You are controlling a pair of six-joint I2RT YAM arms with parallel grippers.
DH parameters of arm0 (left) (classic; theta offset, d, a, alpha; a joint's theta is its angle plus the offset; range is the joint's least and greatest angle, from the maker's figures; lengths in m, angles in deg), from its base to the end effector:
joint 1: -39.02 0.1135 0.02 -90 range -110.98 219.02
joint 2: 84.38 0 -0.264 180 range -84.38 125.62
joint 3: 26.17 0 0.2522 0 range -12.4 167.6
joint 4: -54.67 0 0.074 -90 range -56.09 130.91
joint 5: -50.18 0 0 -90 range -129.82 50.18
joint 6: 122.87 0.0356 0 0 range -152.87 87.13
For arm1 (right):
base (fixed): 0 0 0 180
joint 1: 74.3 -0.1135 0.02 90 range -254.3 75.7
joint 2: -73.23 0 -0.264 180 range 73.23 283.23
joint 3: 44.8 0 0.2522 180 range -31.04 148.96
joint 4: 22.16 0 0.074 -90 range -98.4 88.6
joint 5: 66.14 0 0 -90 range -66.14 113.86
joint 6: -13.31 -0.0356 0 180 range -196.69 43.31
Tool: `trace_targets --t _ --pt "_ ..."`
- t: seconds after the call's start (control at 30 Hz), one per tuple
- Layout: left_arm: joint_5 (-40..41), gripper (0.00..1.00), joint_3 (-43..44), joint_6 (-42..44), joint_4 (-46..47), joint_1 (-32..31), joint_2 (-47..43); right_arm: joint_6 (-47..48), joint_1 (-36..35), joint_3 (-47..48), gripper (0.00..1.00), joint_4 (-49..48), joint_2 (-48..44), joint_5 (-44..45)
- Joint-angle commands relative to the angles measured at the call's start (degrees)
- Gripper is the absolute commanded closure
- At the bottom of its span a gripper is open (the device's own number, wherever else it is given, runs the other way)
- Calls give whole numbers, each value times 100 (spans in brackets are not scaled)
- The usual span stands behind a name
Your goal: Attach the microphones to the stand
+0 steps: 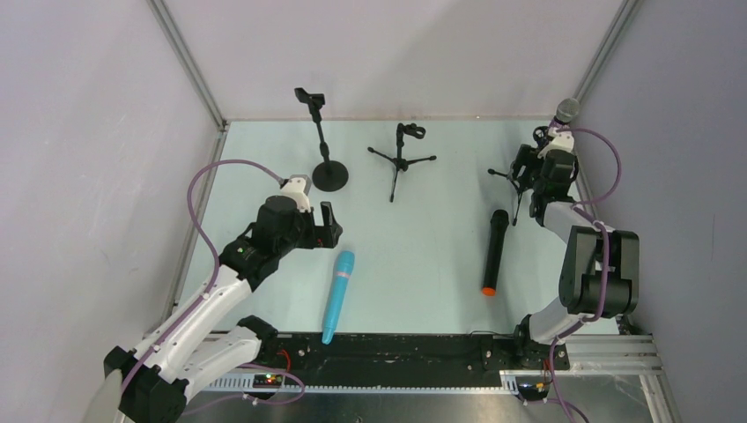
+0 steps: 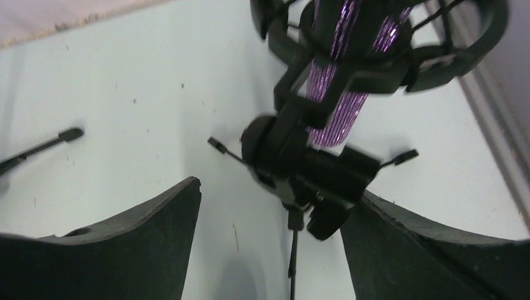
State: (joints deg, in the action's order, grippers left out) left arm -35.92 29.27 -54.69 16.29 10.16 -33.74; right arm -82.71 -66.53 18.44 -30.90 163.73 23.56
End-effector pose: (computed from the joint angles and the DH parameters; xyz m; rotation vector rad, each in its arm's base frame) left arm 0.1721 -0.0921 0.2781 0.0944 2.1860 -0.4349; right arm 0.3472 -0.0472 0.2272 0.2238 1.8808 -0.0159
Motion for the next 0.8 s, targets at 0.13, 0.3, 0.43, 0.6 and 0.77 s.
trace_targets --t 0.13,0.3,0.43,0.6,0.77 --pt "-15 0 145 107 86 -19 27 -107 -39 -34 3 411 -291 -353" --pt "-6 0 91 95 76 -25 51 -317 -45 -34 1 586 -426 -410" --pt "49 0 32 56 84 -27 43 -426 -52 -34 1 764 -558 -360" --pt "64 0 1 -37 85 -23 172 -802 -68 -157 1 926 -839 -42" --pt "-68 0 -28 -177 85 -22 582 -973 -215 -292 1 1301 -1280 29"
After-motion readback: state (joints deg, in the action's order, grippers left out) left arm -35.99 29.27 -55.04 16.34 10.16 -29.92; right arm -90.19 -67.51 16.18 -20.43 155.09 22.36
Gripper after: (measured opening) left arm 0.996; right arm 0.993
